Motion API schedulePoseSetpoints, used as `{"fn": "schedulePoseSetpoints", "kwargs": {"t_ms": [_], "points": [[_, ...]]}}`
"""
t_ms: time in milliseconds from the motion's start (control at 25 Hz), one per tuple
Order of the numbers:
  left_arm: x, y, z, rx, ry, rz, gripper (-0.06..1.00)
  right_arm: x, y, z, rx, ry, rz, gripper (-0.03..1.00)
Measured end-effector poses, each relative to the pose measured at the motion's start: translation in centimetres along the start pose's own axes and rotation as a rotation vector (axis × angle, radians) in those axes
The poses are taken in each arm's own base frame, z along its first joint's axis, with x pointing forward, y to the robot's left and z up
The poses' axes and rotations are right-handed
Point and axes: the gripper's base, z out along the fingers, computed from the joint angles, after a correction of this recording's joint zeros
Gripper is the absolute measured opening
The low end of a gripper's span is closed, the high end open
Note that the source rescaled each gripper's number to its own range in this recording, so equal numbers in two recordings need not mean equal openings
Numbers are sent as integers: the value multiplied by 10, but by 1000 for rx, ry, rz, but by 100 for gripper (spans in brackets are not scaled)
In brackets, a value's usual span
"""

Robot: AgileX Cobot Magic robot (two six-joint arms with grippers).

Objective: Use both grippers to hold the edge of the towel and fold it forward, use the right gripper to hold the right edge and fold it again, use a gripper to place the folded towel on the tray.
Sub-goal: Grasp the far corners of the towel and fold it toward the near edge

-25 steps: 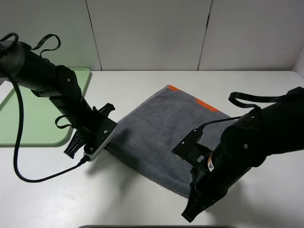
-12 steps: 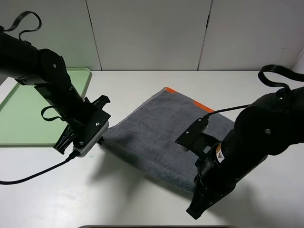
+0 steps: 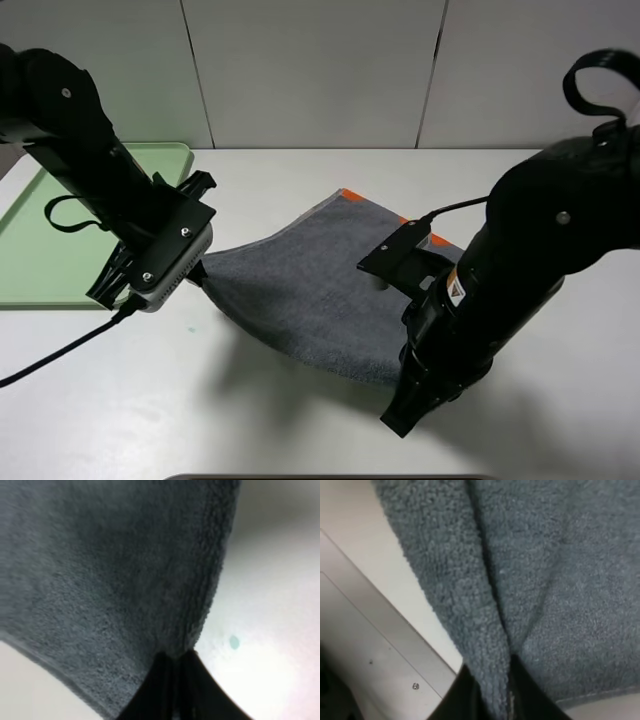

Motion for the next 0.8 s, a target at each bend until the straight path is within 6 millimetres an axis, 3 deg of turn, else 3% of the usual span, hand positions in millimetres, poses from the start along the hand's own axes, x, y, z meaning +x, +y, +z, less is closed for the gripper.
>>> {"fn": "schedulePoseSetpoints", "kwargs": {"t_ms": [400, 800], "points": [[-7, -7, -26, -15, -14, 1, 0, 6, 8, -40, -20, -61, 15, 0], [-12, -12, -43, -37, -21, -11, 0, 12, 14, -57, -60, -91, 47, 0]]}}
